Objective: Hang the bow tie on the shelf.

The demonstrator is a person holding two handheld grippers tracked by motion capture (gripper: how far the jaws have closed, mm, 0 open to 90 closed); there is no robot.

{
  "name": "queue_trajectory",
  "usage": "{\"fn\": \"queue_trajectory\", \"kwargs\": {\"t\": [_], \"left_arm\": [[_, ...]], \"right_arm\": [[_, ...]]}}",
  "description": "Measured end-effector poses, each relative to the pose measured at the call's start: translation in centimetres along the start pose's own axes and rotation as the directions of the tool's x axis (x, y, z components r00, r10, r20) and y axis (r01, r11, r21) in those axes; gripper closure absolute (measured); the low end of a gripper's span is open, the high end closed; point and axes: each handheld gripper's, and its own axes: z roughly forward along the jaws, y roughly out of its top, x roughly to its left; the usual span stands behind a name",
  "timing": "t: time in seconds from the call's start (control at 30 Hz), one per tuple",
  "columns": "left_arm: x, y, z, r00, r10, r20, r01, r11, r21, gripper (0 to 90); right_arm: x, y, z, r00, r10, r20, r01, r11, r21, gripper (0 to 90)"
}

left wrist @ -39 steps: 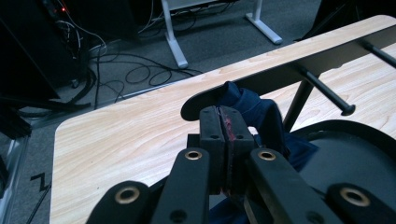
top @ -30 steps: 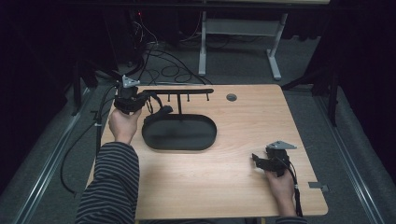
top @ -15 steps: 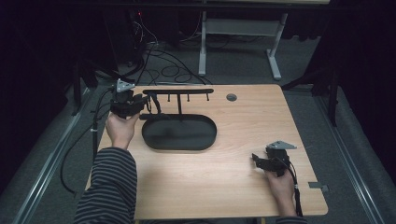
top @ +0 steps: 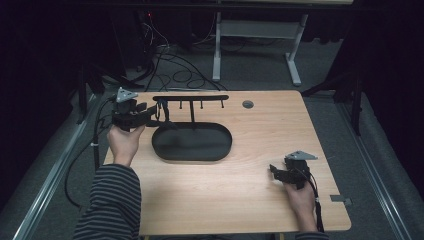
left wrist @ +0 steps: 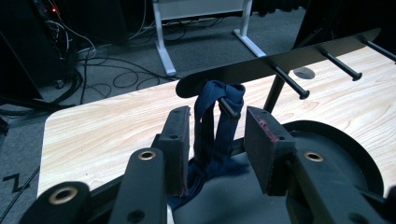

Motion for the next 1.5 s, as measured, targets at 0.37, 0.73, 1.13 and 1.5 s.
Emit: {"fn": "queue_trajectory", "kwargs": {"t": [0.37,0.73,1.13,1.5], "left_arm": [[-0.2,-0.9,-1.4,1.0000,-0.004,0.003,0.004,0.9995,-0.032,55.4],[-0.2,-1.7,-3.0,1.0000,-0.006,-0.001,0.006,0.9989,-0.046,53.1],[-0.3,-3.1,-3.8,0.9996,-0.025,0.010,0.026,0.9984,-0.051,52.2],[-0.1,-4.4,-4.4,0.9993,-0.036,0.000,0.036,0.9978,-0.056,52.2]], "right_arm": [[0.1,0.0,0.0,1.0000,-0.006,0.005,0.006,1.000,0.002,33.1],[0.1,0.0,0.0,1.0000,-0.007,0.005,0.007,1.000,0.001,33.2],[0.1,0.0,0.0,1.0000,-0.007,0.005,0.007,1.000,0.001,33.2],[0.1,0.0,0.0,1.0000,-0.007,0.005,0.007,1.000,0.001,33.2]]}}
